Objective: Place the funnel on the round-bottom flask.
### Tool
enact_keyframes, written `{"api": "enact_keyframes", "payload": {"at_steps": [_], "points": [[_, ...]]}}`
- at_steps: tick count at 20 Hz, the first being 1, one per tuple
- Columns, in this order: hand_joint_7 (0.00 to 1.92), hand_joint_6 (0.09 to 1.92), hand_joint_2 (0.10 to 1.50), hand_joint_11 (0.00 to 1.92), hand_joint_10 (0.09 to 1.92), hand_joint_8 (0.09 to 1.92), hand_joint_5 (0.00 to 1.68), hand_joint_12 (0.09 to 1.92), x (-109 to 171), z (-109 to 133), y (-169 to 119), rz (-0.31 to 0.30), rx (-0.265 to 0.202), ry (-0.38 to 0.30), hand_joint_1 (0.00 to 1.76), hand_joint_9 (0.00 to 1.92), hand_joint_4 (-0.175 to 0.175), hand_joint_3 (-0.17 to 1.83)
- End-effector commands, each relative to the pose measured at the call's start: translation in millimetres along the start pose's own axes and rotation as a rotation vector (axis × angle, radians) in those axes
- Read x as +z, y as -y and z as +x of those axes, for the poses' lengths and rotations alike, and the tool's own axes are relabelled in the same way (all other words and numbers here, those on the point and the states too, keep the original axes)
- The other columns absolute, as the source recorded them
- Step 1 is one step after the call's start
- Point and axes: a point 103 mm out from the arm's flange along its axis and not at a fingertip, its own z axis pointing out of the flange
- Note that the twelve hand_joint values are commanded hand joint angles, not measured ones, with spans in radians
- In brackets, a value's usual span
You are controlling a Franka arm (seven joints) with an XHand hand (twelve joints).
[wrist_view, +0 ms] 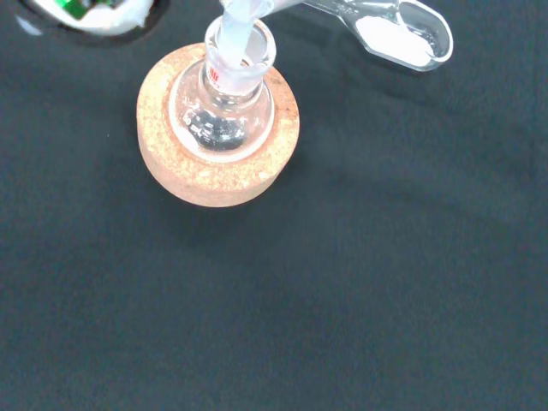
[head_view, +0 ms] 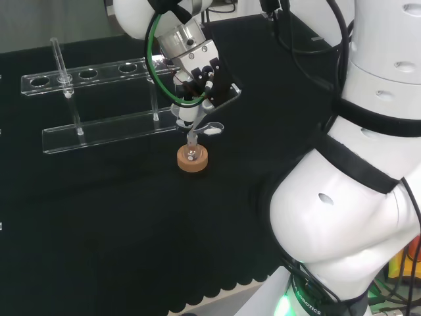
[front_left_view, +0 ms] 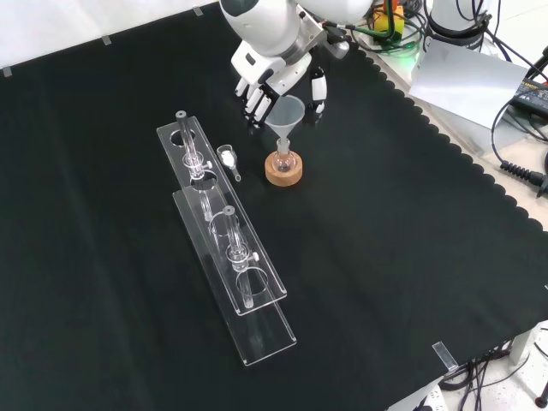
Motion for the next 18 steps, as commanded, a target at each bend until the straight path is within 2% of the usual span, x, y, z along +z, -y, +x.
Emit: {"api": "enact_keyframes", "payload": {"at_steps": [1,12,18], "points": [[0.35,0.44,0.72,0.4,0.55,0.68,0.47,1.35,1.7,0.8,-0.8,0.013,0.004,0.008,0.78,0.7,-0.031,0.6],[0.24,0.24,0.7,0.31,0.62,0.71,0.38,1.39,7.5,-3.1,-1.5,0.043,0.01,0.016,0.76,0.57,-0.04,0.6],[0.13,0.09,0.66,0.25,0.67,0.7,0.31,1.41,6.5,-5.1,3.1,0.044,0.009,0.012,0.66,0.45,-0.037,0.57]]}}
